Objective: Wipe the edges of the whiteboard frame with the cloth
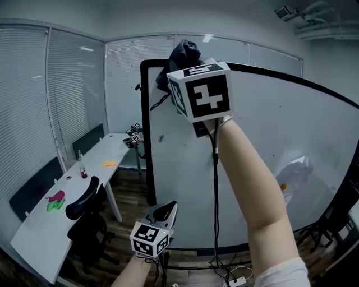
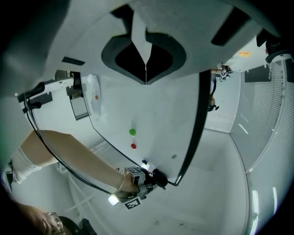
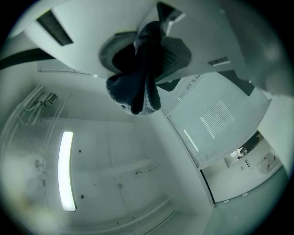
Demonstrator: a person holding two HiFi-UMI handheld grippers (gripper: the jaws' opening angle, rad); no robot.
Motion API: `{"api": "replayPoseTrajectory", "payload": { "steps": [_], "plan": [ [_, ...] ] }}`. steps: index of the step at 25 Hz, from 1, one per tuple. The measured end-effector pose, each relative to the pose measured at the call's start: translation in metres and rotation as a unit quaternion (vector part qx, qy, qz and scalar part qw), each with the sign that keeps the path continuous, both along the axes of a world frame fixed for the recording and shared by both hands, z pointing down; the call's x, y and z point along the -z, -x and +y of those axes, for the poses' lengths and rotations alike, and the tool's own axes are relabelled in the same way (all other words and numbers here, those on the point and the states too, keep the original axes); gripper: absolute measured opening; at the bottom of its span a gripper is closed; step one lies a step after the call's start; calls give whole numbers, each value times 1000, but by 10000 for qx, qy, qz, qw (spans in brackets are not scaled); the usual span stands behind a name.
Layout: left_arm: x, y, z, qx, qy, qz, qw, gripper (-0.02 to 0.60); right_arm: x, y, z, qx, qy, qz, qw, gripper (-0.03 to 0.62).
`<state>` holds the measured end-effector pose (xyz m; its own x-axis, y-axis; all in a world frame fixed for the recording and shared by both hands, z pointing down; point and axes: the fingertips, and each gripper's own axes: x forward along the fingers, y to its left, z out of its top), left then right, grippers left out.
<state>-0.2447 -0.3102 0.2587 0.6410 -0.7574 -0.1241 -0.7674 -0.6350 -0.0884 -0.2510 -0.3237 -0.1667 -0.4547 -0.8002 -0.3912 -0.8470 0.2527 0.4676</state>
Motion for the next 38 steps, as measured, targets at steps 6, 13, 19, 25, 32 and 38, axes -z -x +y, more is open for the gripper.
{"api": "replayPoseTrajectory", "payload": {
  "steps": [6,13,19,25,32,38],
  "plan": [
    [2,-63,8,-50,-134,-284,9995,18,4,-65,5,-99,90,-108,9999,69],
    [-2,-128,18,-146,-62,-331,9993,18,1,-145,10,-346,187,-138,9991,69],
    [-15,-186,32,-135,48,-281,9995,18,-7,-213,14,-461,307,-154,9983,69],
    [-17,-237,52,-146,70,-272,9995,18,4,-275,20,-580,310,-189,9977,69],
    [-20,-280,71,-292,262,-63,9992,18,14,-318,24,-589,407,-228,9972,69],
    [-16,-280,71,-346,300,57,9989,18,13,-338,24,-865,360,-325,9951,69]
  ]
}}
